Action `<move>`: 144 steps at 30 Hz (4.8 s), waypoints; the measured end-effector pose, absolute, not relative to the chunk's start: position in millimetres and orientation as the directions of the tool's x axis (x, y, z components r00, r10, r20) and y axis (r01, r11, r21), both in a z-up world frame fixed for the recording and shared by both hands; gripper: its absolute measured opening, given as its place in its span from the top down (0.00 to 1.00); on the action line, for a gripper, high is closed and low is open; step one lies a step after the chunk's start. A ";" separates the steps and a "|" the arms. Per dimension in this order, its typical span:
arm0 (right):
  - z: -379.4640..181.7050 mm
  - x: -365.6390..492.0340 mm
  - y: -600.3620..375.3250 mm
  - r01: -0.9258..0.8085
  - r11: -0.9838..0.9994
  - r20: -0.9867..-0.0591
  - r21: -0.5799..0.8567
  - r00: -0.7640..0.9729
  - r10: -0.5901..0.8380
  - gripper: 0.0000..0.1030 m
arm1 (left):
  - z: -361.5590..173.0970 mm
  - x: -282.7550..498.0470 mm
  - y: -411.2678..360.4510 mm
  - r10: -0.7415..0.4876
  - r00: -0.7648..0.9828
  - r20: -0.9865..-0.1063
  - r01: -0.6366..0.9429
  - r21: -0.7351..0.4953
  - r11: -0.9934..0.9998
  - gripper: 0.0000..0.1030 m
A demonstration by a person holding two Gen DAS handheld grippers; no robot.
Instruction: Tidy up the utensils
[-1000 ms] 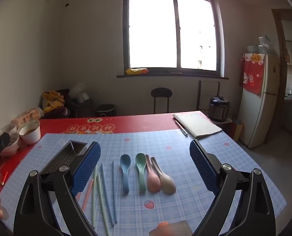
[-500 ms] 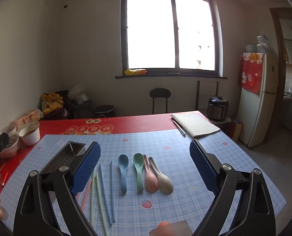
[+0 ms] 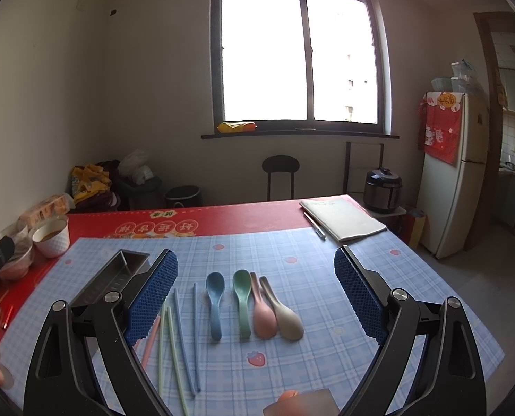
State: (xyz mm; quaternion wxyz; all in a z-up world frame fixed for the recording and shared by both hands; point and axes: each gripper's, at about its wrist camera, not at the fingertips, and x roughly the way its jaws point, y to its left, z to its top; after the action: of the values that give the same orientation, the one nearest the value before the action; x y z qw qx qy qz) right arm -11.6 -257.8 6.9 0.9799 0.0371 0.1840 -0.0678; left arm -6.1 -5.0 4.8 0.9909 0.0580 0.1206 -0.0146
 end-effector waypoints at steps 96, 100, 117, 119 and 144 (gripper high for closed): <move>-133.4 152.7 -283.9 -0.176 0.968 -0.628 0.178 0.737 0.250 0.13 | -129.4 109.4 -68.9 -0.165 0.730 -0.663 0.359 0.168 0.918 0.80; -135.1 147.8 -294.2 -0.194 0.948 -0.602 0.252 0.736 0.310 0.13 | -143.3 126.3 -76.6 -0.169 0.663 -0.729 0.390 0.144 0.909 0.80; -135.4 146.9 -306.1 -0.158 0.945 -0.587 0.285 0.751 0.302 0.13 | -178.3 158.4 -90.8 -0.064 0.568 -0.820 0.375 0.189 0.908 0.85; -136.2 147.5 -305.3 -0.157 0.946 -0.591 0.283 0.749 0.301 0.13 | -180.4 161.0 -91.0 -0.060 0.561 -0.826 0.372 0.187 0.909 0.85; -141.2 149.0 -303.1 -0.154 0.948 -0.602 0.278 0.742 0.296 0.13 | -183.9 131.2 -84.9 -0.190 0.562 -0.805 0.330 0.007 0.944 0.93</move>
State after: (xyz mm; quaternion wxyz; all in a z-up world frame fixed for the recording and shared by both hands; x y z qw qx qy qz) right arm 149.0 -303.1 -141.2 0.9272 0.1055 0.3384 0.1214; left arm 131.2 -84.9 -183.9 0.8802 0.0786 0.4441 -0.1478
